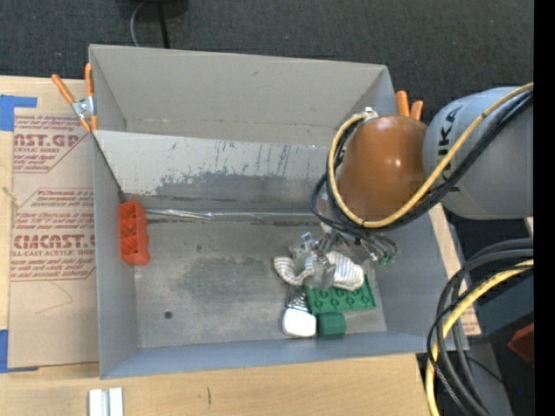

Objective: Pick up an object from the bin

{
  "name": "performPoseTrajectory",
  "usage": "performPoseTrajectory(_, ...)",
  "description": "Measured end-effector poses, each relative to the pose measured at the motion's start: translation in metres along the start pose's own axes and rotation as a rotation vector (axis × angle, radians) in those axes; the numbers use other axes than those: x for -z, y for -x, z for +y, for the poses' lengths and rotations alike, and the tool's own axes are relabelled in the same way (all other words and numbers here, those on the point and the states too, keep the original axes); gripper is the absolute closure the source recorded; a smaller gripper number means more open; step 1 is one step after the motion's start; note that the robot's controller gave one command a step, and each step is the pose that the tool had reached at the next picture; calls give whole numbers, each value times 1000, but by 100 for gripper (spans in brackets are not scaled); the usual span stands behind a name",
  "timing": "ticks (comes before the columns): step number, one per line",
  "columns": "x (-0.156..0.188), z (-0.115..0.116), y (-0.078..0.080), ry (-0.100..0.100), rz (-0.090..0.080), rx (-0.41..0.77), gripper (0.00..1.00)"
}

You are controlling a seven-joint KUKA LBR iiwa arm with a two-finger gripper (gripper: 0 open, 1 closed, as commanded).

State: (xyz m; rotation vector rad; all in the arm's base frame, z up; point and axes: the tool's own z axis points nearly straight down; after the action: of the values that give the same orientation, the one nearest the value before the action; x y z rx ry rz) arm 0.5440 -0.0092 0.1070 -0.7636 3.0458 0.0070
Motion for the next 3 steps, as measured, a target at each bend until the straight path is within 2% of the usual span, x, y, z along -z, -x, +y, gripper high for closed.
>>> performPoseTrajectory(1, 0, 0, 0, 1, 0, 0, 0)
performPoseTrajectory(2, 0, 0, 0, 1, 0, 0, 0)
performPoseTrajectory(3, -6, 2, -1, -2, -1, 129, 0)
